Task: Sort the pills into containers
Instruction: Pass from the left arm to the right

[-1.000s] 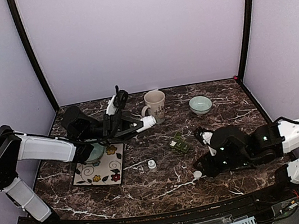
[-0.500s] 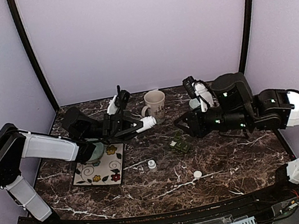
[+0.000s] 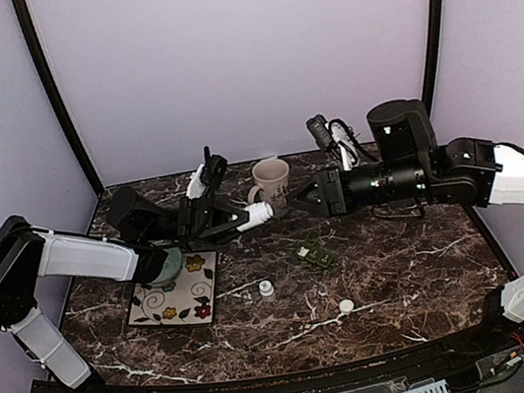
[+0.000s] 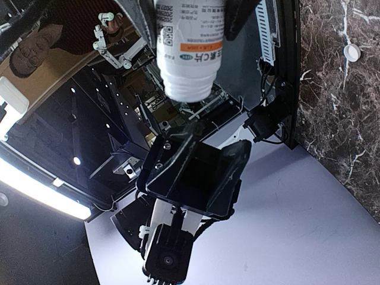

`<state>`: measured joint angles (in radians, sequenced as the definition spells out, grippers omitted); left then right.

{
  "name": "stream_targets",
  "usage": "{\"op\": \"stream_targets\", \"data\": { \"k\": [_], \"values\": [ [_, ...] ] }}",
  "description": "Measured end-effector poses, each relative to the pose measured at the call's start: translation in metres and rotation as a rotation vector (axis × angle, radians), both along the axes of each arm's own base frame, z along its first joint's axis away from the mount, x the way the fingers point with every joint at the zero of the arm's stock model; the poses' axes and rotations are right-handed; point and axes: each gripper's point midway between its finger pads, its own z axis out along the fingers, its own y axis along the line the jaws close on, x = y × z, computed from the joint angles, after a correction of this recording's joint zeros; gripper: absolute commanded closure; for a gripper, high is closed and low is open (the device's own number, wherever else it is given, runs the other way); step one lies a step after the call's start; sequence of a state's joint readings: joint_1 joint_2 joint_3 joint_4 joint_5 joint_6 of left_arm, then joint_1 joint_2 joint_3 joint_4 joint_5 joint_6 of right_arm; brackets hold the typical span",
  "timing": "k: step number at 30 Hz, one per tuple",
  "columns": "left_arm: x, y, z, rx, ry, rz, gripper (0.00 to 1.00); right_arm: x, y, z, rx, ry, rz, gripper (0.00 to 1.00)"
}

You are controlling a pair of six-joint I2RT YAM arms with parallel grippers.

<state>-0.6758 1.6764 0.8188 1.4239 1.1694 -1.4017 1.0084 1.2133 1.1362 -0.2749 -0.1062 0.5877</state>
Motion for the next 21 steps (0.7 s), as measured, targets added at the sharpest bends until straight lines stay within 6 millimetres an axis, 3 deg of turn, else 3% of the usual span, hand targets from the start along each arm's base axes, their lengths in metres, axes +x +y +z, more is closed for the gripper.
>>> {"op": "stream_targets", "data": {
  "k": [7,21],
  "values": [
    [0.000,0.000,0.005,-0.011,-0.010,-0.003,1.00,-0.012,0.016,0.015,0.077,0.055,0.099,0.69],
    [-0.002,0.000,0.007,-0.018,-0.011,-0.017,1.00,-0.020,0.028,0.008,0.092,0.126,0.162,0.72]
  ]
}}
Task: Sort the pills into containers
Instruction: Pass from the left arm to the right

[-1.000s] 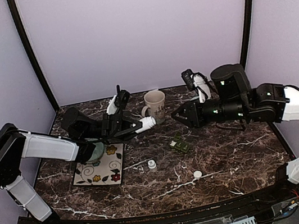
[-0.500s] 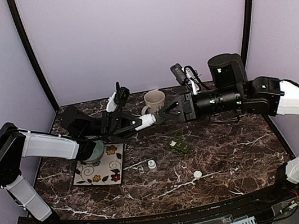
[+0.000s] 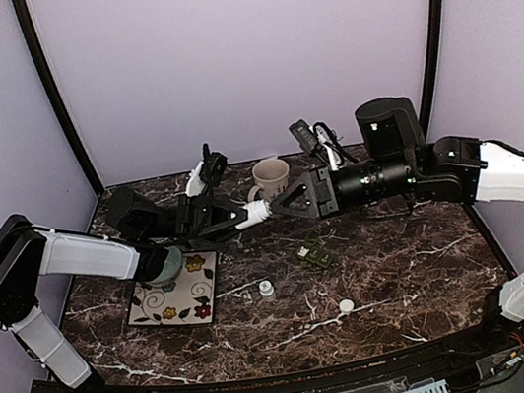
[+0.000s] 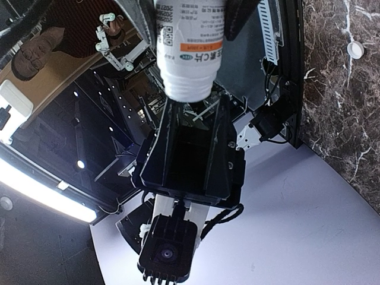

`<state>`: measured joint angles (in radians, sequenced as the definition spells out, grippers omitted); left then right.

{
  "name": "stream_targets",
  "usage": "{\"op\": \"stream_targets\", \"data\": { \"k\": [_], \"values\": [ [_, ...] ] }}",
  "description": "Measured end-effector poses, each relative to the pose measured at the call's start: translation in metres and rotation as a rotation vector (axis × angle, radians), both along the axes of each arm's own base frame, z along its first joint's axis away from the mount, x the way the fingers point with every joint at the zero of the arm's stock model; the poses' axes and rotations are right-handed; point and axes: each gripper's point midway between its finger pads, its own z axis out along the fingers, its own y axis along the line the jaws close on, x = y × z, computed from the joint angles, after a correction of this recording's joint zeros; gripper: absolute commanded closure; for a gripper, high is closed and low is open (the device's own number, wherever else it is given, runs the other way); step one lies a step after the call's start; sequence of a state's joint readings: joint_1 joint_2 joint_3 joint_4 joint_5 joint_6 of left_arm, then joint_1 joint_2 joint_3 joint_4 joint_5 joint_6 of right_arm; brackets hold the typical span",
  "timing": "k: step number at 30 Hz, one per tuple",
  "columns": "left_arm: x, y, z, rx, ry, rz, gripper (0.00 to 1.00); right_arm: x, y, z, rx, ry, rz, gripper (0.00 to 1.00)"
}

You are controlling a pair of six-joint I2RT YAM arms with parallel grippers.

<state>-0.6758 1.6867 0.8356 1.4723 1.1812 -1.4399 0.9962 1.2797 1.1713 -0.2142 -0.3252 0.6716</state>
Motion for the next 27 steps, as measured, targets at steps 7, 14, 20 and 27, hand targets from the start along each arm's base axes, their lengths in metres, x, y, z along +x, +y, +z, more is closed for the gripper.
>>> {"op": "stream_targets", "data": {
  "k": [7,14,20,27],
  "values": [
    [-0.002,0.001,0.001,-0.005,-0.006,-0.010,1.00,0.005,0.001,-0.001,0.005,0.015,0.001,0.74],
    [-0.002,0.001,-0.001,0.003,0.004,-0.017,1.00,0.005,0.007,-0.003,0.006,0.030,0.020,0.78],
    [-0.003,0.001,-0.001,0.002,0.005,-0.021,1.00,0.004,0.011,-0.001,0.010,0.039,0.041,0.80],
    [-0.003,0.000,-0.003,0.005,0.002,-0.041,1.00,0.004,0.014,-0.005,0.013,0.059,0.062,0.87]
  ]
}}
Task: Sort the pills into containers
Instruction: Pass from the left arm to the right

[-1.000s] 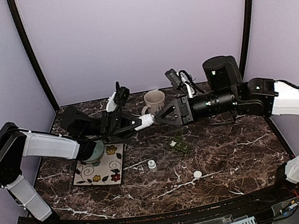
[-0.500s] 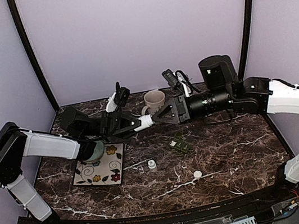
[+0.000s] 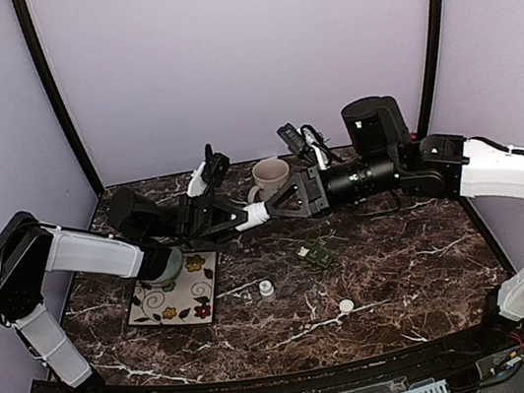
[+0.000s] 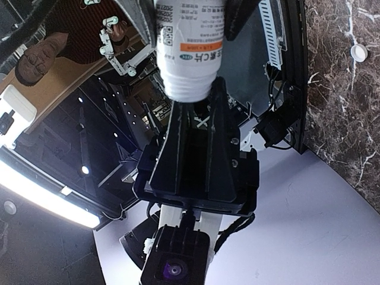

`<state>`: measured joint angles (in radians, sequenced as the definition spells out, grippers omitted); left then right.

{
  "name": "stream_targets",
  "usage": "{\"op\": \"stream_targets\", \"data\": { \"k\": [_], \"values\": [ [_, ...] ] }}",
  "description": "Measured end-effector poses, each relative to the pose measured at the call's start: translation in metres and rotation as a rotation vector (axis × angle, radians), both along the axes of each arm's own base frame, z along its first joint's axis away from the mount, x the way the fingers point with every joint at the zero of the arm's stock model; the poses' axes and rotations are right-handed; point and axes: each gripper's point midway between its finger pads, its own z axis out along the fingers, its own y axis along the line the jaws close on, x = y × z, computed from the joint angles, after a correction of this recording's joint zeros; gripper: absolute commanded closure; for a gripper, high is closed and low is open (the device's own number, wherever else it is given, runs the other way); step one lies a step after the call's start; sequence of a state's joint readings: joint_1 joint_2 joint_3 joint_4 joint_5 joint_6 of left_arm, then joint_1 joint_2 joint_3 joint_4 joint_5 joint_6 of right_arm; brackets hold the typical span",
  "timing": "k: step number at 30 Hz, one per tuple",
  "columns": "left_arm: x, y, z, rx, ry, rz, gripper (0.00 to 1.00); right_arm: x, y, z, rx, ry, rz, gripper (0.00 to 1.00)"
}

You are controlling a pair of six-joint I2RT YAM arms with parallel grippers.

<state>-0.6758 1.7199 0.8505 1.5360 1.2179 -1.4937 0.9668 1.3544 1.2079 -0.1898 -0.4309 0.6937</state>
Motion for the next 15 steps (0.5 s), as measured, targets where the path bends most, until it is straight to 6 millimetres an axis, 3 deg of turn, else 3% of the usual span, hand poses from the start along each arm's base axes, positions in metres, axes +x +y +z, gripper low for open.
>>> {"op": "stream_targets", "data": {
  "k": [5,11,15],
  "values": [
    [-0.0001,-0.0002,0.0034,-0.012,-0.009,-0.008,1.00,0.0002,0.0000,0.0029,0.019,0.023,0.013,0.99],
    [0.0023,0.0002,0.0026,-0.010,0.001,-0.010,0.98,0.0016,0.0004,0.0012,0.024,0.041,0.023,1.00],
    [0.0033,-0.0003,-0.0001,-0.005,0.006,-0.011,0.92,0.0031,0.0001,-0.0014,0.019,0.053,0.024,1.00]
  ]
}}
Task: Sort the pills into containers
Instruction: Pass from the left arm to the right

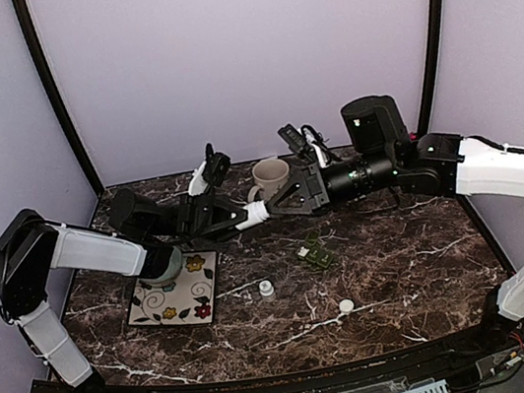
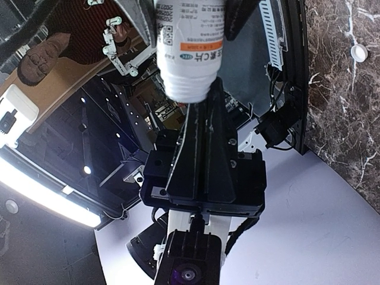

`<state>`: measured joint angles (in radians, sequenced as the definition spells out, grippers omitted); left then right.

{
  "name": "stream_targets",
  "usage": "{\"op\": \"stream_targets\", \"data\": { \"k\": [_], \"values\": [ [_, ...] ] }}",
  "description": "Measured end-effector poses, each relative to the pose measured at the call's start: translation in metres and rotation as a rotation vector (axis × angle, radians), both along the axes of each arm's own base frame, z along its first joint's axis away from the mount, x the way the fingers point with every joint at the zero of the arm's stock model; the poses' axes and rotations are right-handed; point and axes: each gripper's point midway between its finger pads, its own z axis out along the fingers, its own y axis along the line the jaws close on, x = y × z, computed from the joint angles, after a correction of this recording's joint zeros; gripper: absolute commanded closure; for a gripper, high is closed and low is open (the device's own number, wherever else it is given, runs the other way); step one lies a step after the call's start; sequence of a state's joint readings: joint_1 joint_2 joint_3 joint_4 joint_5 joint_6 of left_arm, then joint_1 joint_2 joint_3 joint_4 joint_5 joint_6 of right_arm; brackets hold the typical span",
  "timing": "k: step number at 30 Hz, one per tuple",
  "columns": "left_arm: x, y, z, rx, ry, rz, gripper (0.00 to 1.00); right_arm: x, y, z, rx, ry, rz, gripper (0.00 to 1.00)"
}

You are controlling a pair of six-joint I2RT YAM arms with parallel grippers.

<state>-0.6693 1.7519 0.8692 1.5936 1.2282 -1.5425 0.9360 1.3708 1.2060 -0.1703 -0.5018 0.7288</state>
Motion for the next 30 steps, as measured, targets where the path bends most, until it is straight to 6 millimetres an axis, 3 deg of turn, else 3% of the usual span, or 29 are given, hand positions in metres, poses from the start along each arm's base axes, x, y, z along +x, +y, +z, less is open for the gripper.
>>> {"op": "stream_targets", "data": {
  "k": [15,30],
  "values": [
    [0.005,-0.004,-0.010,0.023,-0.017,0.020,0.50,0.005,-0.005,-0.008,-0.027,0.024,-0.020,1.00],
    [0.014,-0.001,-0.014,0.053,-0.036,0.074,0.40,0.007,-0.009,-0.016,-0.063,0.025,-0.031,1.00]
  ]
}}
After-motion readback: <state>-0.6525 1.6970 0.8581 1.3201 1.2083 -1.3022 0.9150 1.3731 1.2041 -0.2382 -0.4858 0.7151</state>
